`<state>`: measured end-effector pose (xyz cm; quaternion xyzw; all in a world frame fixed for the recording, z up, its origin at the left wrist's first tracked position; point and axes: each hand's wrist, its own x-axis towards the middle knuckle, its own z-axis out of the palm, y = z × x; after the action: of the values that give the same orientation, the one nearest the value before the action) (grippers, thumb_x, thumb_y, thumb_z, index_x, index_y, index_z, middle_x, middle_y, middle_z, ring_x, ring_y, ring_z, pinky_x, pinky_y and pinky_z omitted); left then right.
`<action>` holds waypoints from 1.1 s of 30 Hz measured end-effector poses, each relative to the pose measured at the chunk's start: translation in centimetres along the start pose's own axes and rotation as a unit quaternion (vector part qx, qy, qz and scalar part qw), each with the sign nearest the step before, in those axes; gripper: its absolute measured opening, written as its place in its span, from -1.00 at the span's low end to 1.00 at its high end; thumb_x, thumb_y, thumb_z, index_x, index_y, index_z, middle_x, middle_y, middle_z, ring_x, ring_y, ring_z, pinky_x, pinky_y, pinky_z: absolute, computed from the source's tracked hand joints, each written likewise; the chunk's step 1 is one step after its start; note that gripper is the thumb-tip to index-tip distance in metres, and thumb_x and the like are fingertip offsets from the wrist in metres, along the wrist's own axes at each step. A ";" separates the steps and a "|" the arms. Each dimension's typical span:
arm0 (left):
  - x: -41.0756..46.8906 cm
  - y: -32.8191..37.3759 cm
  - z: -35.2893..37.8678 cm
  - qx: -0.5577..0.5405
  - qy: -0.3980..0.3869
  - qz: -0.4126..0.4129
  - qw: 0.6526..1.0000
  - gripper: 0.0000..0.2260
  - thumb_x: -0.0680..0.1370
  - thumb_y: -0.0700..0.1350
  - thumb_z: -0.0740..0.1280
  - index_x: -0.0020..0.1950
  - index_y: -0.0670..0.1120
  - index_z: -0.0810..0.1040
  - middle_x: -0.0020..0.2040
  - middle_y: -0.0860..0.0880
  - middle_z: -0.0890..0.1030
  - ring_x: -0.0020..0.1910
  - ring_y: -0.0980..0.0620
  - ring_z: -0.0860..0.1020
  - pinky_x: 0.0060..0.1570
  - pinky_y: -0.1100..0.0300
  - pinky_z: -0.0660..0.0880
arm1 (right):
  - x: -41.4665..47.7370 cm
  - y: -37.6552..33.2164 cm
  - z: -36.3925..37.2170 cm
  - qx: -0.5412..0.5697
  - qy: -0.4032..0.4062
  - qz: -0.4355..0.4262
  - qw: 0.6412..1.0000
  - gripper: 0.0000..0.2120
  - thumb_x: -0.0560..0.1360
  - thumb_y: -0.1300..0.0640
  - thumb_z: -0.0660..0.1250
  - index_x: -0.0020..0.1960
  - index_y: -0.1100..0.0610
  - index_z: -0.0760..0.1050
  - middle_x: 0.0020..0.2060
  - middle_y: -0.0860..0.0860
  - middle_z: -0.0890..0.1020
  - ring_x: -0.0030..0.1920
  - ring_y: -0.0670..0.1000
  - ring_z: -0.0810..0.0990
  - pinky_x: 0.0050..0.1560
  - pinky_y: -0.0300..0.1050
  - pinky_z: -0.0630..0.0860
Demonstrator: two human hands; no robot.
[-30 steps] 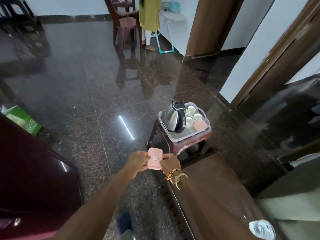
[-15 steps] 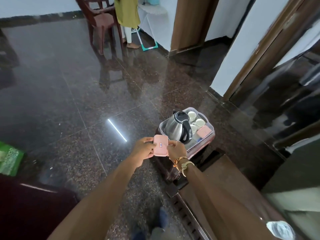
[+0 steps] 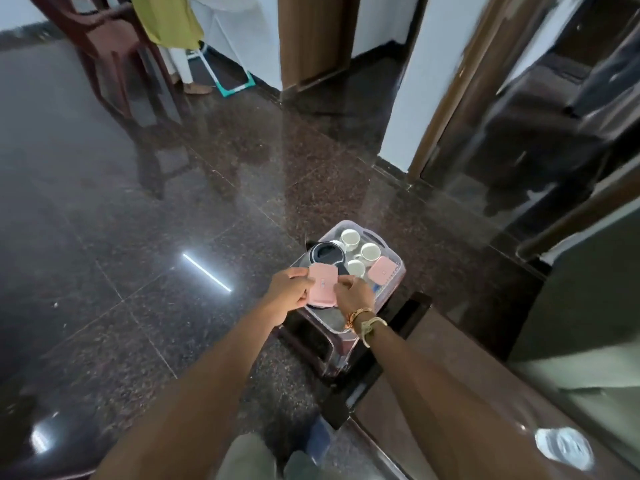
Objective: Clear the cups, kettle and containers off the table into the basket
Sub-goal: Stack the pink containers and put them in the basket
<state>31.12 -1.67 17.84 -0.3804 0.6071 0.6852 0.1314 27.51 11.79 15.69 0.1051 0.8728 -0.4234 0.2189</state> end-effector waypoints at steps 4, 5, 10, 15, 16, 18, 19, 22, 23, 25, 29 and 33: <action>2.7 4.5 4.4 0.040 -0.052 0.016 0.998 -0.70 0.55 -0.34 0.31 0.27 -0.14 0.53 -0.08 -0.18 0.56 -0.18 -0.02 0.50 -0.24 0.25 0.51 | 3.3 -1.1 -4.0 0.045 0.042 0.021 0.998 -0.71 0.43 0.21 0.27 0.07 0.07 0.68 -0.03 0.12 0.71 0.00 0.19 0.64 0.10 0.01 0.58; 3.7 5.4 5.6 0.049 -0.065 0.021 0.996 -0.70 0.55 -0.35 0.30 0.27 -0.15 0.53 -0.08 -0.19 0.57 -0.18 -0.03 0.51 -0.23 0.23 0.50 | 4.4 -1.2 -5.1 0.050 0.054 0.028 0.997 -0.70 0.44 0.21 0.27 0.09 0.05 0.68 0.01 0.11 0.71 0.02 0.17 0.63 0.11 -0.04 0.55; 9.4 7.9 11.2 0.105 -0.121 0.019 0.987 -0.68 0.50 -0.33 0.35 0.23 -0.11 0.56 0.03 -0.21 0.65 0.03 -0.15 0.63 -0.12 0.05 0.63 | 9.5 -0.5 -8.7 0.075 0.105 0.089 0.988 -0.62 0.47 0.21 0.24 0.22 0.03 0.64 0.13 0.09 0.68 0.16 0.16 0.61 0.14 -0.14 0.48; 14.9 8.4 15.7 0.169 -0.163 -0.008 0.972 -0.64 0.47 -0.36 0.35 0.24 -0.12 0.57 0.02 -0.24 0.65 -0.03 -0.14 0.62 0.00 -0.01 0.63 | 14.7 2.1 -9.4 0.081 0.117 0.183 0.973 -0.65 0.44 0.13 0.30 0.17 -0.06 0.65 0.00 0.03 0.71 0.09 0.14 0.65 0.13 -0.07 0.58; 16.1 8.4 16.3 0.181 -0.164 -0.014 0.970 -0.65 0.47 -0.37 0.35 0.23 -0.13 0.57 0.05 -0.24 0.64 -0.03 -0.13 0.62 -0.12 0.06 0.62 | 15.9 3.1 -9.1 0.079 0.113 0.202 0.970 -0.68 0.43 0.12 0.31 0.13 -0.08 0.66 -0.07 0.01 0.71 0.05 0.14 0.67 0.11 -0.01 0.61; 18.2 8.3 17.3 0.206 -0.172 -0.033 0.963 -0.65 0.48 -0.38 0.34 0.22 -0.14 0.56 0.10 -0.26 0.63 -0.04 -0.12 0.60 -0.30 0.17 0.54 | 19.0 6.0 -7.9 0.092 0.104 0.237 0.961 -0.70 0.38 0.13 0.30 0.03 -0.10 0.68 -0.12 0.03 0.73 -0.04 0.14 0.69 0.05 0.08 0.64; 19.4 8.0 17.6 0.227 -0.179 -0.042 0.957 -0.65 0.47 -0.38 0.35 0.23 -0.14 0.56 0.12 -0.27 0.62 -0.04 -0.12 0.59 -0.32 0.19 0.51 | 20.0 7.0 -7.2 0.099 0.102 0.252 0.957 -0.68 0.35 0.15 0.27 0.00 -0.09 0.68 -0.14 0.05 0.73 -0.07 0.15 0.69 0.02 0.11 0.65; 22.8 6.8 18.5 0.289 -0.199 -0.054 0.935 -0.59 0.47 -0.34 0.37 0.31 -0.13 0.52 0.12 -0.25 0.64 -0.08 -0.09 0.58 -0.28 0.20 0.48 | 21.8 7.6 -6.0 0.116 0.099 0.290 0.945 -0.57 0.31 0.19 0.21 0.09 -0.04 0.67 -0.10 0.09 0.73 -0.08 0.17 0.68 0.04 0.12 0.64; 23.9 6.4 18.8 0.310 -0.204 -0.055 0.927 -0.58 0.47 -0.33 0.38 0.32 -0.12 0.51 0.12 -0.23 0.64 -0.07 -0.08 0.58 -0.24 0.19 0.50 | 22.4 7.7 -5.7 0.123 0.098 0.305 0.939 -0.55 0.34 0.21 0.20 0.15 -0.02 0.64 -0.05 0.09 0.72 -0.04 0.17 0.68 0.06 0.10 0.64; 25.6 5.6 19.4 0.347 -0.209 -0.059 0.912 -0.55 0.46 -0.31 0.41 0.34 -0.08 0.50 0.13 -0.17 0.65 0.02 -0.08 0.62 -0.09 0.18 0.54 | 23.7 8.1 -5.0 0.135 0.097 0.329 0.929 -0.50 0.34 0.21 0.19 0.23 -0.01 0.58 0.02 0.09 0.71 0.02 0.17 0.68 0.08 0.10 0.63; 28.1 4.3 20.7 0.397 -0.224 -0.048 0.889 -0.51 0.44 -0.30 0.42 0.35 -0.06 0.49 0.13 -0.11 0.65 0.06 -0.05 0.60 -0.09 0.22 0.49 | 26.1 9.1 -4.3 0.118 0.088 0.350 0.925 -0.51 0.38 0.20 0.19 0.27 0.00 0.57 0.05 0.10 0.70 0.03 0.19 0.68 0.12 0.03 0.61; 29.4 3.0 22.0 0.403 -0.240 -0.051 0.882 -0.46 0.42 -0.36 0.38 0.39 -0.10 0.46 0.06 -0.09 0.65 0.01 -0.01 0.60 -0.11 0.23 0.52 | 27.1 9.5 -4.9 0.100 0.115 0.350 0.924 -0.56 0.45 0.25 0.23 0.29 0.02 0.58 0.14 0.10 0.67 0.15 0.17 0.62 0.11 -0.13 0.50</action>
<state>1.30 9.87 -0.57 -0.1489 0.7608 0.4437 0.4496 5.68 21.48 -1.04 0.4732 0.7531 -0.3895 0.2392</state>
